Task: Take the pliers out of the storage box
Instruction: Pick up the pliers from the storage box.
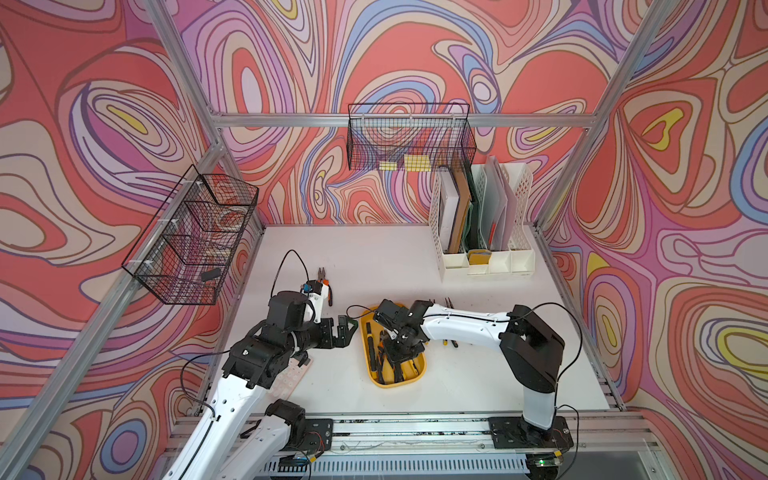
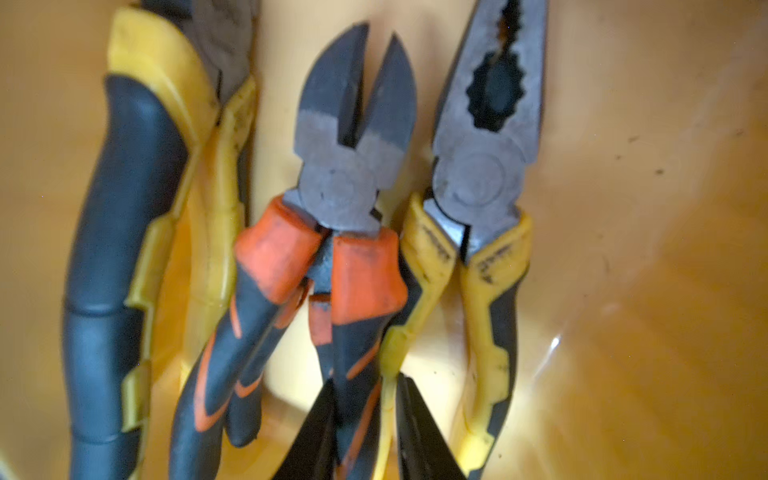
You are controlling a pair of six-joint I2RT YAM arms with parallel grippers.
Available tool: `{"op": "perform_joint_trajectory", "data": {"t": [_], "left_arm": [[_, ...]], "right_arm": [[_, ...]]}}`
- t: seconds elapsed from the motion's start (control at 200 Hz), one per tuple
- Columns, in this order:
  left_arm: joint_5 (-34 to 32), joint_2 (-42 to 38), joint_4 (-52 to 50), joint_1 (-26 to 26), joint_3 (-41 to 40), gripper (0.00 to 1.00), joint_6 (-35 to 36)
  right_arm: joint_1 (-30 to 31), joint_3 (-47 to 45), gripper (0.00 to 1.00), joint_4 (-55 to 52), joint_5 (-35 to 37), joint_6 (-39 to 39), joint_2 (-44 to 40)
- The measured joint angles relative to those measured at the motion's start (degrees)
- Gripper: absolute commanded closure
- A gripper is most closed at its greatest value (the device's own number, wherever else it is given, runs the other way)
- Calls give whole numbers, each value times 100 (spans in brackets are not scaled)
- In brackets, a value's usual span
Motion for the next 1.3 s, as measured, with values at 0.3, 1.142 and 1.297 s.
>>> {"op": "perform_joint_trajectory", "data": {"t": [0.3,1.142,1.297], "left_arm": [[0,-2,0,-28,0,1,0],[-101,0,0,-50,0,0,-4],[-122,42,-2,-52,0,0,-4]], "right_arm": [[26,59,91,-101,201,39,-46],[-1869,439,97,-1591,1659,-1331,-2446],[-2577,417,100,-1912,1939,-2046,-2883]]}}
